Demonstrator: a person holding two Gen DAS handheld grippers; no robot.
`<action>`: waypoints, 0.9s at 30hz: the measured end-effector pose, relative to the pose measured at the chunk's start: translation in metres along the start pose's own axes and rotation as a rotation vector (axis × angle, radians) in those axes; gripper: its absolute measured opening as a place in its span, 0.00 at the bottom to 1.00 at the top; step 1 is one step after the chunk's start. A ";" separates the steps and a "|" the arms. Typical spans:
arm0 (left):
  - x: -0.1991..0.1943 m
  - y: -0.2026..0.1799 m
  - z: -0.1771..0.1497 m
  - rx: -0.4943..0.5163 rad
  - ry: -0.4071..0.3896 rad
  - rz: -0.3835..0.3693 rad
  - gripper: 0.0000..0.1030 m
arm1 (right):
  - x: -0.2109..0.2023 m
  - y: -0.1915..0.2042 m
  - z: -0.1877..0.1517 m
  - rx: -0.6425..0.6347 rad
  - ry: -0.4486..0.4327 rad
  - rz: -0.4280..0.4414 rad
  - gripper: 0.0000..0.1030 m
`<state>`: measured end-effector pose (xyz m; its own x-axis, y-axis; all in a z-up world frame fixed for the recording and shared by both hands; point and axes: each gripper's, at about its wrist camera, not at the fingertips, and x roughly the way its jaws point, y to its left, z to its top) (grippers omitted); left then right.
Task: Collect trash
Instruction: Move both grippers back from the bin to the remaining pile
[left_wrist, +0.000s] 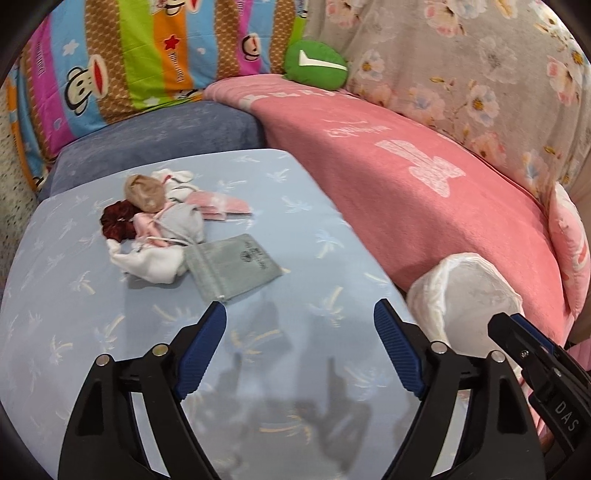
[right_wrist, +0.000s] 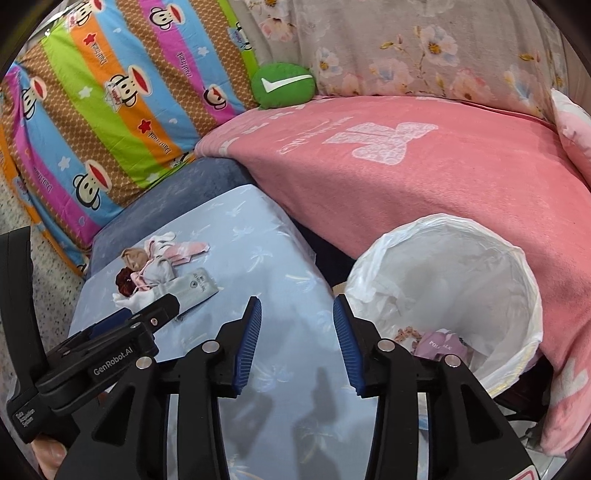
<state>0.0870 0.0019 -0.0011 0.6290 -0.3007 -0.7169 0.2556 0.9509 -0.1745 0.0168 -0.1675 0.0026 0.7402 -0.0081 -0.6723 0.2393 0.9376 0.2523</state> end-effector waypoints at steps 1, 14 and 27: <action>0.000 0.006 0.000 -0.011 0.001 0.010 0.77 | 0.003 0.005 -0.001 -0.008 0.006 0.002 0.42; 0.007 0.091 -0.002 -0.137 0.020 0.099 0.79 | 0.041 0.073 -0.009 -0.131 0.072 0.045 0.47; 0.022 0.159 0.013 -0.206 0.020 0.155 0.79 | 0.104 0.151 -0.014 -0.241 0.136 0.095 0.55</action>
<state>0.1510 0.1456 -0.0364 0.6335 -0.1508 -0.7589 0.0013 0.9810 -0.1939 0.1210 -0.0216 -0.0388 0.6573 0.1153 -0.7447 0.0048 0.9876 0.1571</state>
